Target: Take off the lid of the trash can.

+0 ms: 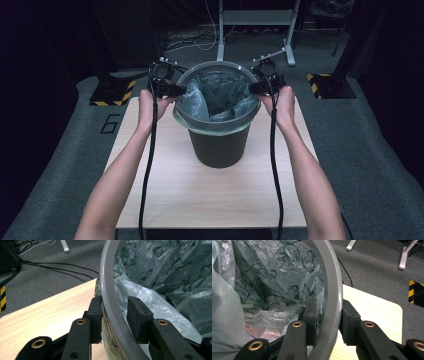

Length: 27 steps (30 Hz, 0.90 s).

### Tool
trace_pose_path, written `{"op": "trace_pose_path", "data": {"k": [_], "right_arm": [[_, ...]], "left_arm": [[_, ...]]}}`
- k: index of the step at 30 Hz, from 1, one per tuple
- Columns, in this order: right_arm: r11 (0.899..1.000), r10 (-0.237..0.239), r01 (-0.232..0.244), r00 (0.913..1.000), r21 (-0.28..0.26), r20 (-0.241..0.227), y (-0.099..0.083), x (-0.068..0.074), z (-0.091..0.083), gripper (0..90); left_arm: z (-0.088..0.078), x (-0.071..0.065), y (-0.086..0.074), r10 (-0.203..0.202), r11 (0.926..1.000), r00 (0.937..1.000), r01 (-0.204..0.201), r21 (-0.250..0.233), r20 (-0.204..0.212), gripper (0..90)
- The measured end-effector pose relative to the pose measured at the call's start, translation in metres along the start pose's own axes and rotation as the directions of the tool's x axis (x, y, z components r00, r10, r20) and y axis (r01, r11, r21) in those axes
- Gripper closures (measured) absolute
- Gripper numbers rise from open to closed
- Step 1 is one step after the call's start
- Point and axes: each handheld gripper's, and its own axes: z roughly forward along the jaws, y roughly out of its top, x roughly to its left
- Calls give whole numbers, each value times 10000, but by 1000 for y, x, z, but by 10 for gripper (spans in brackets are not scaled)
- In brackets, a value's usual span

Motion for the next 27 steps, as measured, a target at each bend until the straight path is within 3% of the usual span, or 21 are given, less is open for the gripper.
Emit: {"op": "trace_pose_path", "data": {"k": [7,11,16,19,23,27], "right_arm": [[9996,121,-122,9999,-261,-64,3,-3,-12,709],[9994,200,-202,9998,-290,-89,4,-7,-18,743],[9997,216,-216,9998,-84,22,-1,-10,-12,768],[9985,535,-537,9983,-101,-228,-5,-16,-8,768],[9989,459,-461,9988,-78,-144,-5,-17,-8,762],[9989,468,-469,9989,-39,-84,-6,-19,-7,772]], "left_arm": [[-14,-7,8,209,9997,9997,-210,-151,-92,649],[-16,-9,9,55,9995,9993,-44,-306,375,687],[-4,-18,6,243,9996,9990,-238,-128,377,687],[0,-17,5,193,9998,9984,-188,-108,532,687],[2,-18,4,264,9996,9982,-260,-81,535,687],[3,-18,3,166,9998,9966,-156,-131,804,666]]}}
